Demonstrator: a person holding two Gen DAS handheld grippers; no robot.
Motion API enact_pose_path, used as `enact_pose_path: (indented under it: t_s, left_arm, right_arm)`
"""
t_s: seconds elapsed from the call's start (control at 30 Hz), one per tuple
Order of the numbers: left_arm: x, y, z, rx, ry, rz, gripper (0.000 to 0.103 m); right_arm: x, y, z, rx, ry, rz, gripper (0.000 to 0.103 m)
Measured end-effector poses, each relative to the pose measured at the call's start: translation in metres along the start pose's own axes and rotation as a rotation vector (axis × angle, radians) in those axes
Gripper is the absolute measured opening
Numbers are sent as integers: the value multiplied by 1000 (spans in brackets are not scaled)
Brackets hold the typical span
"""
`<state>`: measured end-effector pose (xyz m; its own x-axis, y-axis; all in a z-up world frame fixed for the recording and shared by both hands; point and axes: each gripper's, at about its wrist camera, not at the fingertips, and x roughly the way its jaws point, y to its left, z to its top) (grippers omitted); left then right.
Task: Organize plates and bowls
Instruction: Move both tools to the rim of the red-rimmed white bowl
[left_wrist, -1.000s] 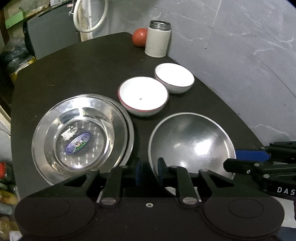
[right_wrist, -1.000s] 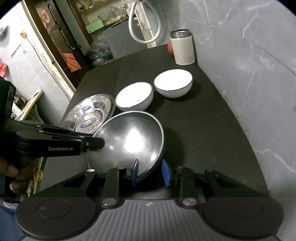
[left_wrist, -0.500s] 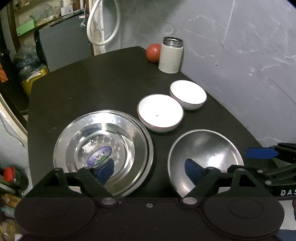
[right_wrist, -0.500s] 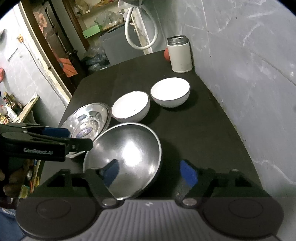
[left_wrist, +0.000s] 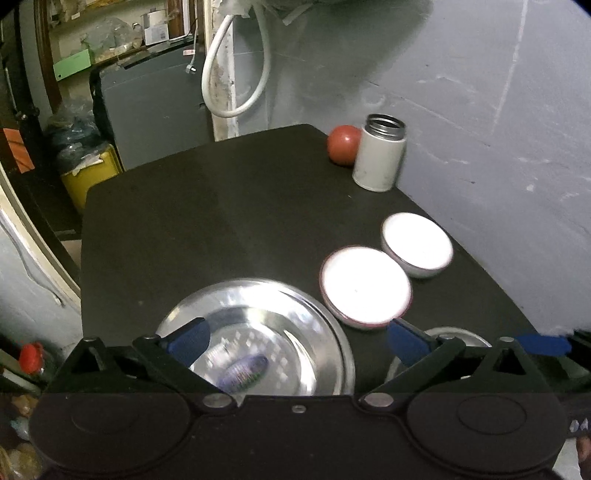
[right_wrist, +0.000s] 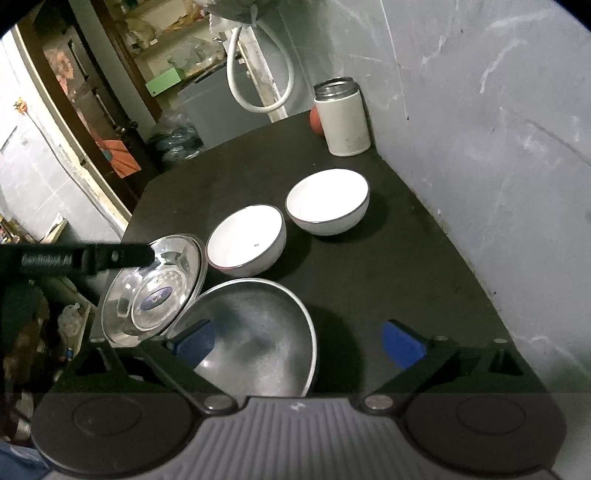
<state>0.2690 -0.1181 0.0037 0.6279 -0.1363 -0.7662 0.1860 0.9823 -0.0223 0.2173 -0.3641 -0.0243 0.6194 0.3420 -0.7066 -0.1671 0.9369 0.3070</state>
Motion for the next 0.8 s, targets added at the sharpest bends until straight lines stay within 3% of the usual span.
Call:
enact_pose_path:
  t_s: [0.13,0.27,0.47,0.63,0.8]
  left_arm:
    - [16,5,17,56,-6,1,102]
    - [36,3,33,187,-4,-8,102]
    - [71,-9,45,365,51,-93,102]
    - [91,-12,49,444,76,-106,102]
    - [101,-4,54,456,111,-129,102]
  right_arm:
    - [6,1,5,30,-3,-18,100]
    - [14,4,18,75,-22,-59,100]
    - [30,8,38,101,-24,-103,97]
    - [41,12,46,102,-16,-126,96]
    - [56,16,52,98,-7,-130,93]
